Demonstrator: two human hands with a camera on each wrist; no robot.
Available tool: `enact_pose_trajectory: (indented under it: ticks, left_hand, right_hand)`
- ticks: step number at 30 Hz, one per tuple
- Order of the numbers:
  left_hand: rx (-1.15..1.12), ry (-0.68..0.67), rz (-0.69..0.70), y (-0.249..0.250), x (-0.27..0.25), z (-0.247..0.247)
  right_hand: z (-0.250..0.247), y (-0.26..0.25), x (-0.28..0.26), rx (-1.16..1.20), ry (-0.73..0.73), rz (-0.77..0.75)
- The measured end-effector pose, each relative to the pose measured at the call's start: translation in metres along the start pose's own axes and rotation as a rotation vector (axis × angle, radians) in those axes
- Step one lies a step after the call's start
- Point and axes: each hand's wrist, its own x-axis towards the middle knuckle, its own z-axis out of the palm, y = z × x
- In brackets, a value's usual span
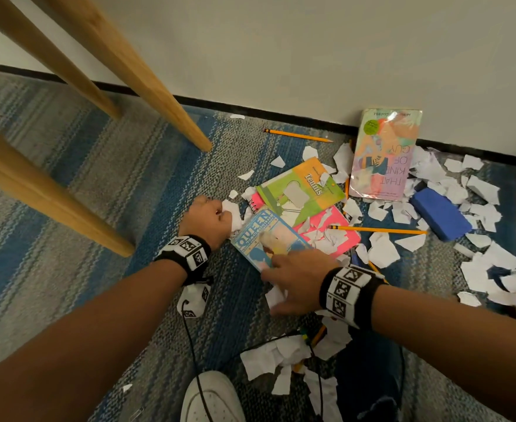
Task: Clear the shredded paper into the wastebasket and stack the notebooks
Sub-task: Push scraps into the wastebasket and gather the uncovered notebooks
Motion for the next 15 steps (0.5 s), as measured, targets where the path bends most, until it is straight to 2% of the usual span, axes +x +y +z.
enact_pose_trajectory:
  ticks: [2, 6, 10, 13, 15]
  left_hand:
    - [0.043, -0.009, 0.040, -0.002, -0.002, 0.007]
    - [0.130, 0.016, 0.182, -0.001, -0.005, 0.018]
    - [0.129, 0.020, 0.155, 0.001, -0.003, 0.020]
    - [0.051, 0.077, 0.188, -0.001, 0.000, 0.017]
    - [-0.042, 0.117, 0.138, -0.003, 0.003, 0.014]
  right_hand:
    - [0.008, 0.002, -0.001, -0.053, -0.046, -0.061]
    - [0.011, 0.013, -0.001, -0.011, 0.033, -0.086]
    - [0.005, 0.011, 0.010, 0.053, 0.067, 0.067]
    - [0.000, 0.011, 0.010, 0.015, 0.064, 0.084]
    - [0.000, 0.020, -0.001, 0.026, 0.075, 0.081]
